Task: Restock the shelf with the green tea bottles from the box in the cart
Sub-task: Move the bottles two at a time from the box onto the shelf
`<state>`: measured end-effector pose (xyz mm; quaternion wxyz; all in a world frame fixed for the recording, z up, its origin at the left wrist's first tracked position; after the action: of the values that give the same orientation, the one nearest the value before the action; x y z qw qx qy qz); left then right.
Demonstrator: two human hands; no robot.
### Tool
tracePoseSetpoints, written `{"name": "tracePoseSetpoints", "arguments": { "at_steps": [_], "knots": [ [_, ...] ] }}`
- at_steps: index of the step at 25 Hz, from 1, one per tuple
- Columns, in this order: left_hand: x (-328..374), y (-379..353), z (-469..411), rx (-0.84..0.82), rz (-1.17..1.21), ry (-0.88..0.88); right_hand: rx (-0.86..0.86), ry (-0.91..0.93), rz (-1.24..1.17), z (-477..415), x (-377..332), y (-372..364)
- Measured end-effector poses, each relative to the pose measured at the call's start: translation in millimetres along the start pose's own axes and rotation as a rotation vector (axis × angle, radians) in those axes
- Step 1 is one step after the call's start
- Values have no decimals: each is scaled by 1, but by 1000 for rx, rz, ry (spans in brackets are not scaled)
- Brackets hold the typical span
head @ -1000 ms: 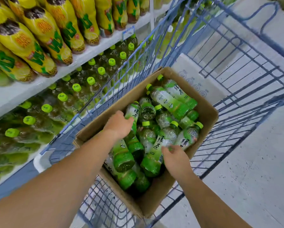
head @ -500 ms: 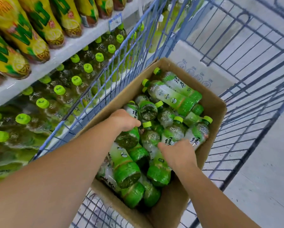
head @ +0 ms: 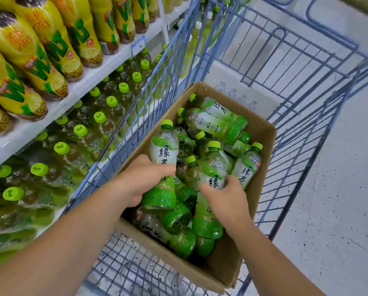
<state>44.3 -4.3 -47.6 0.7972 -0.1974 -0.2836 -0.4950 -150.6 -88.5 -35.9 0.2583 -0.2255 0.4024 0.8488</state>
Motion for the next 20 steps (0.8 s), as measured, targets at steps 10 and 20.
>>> {"name": "tracePoseSetpoints", "arguments": {
  "at_steps": [10,20],
  "knots": [
    [13,51,120,336,164,-298,-78,288,-45,64,-100,6],
    [-62,181,243,754,272,-424,-299,632,99,170,-187,-115]
  ]
}}
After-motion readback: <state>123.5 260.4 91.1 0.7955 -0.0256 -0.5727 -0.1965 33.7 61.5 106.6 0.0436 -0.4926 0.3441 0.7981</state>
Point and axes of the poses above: each hand's wrist, its own z-axis away from the middle knuckle, its own y-axis out of the back of the hand, x = y × z, the point moved 5 cm from there along -z, towards the middle knuckle, and after that the axes turned 5 degrees about -x, right-handed, at the moved point
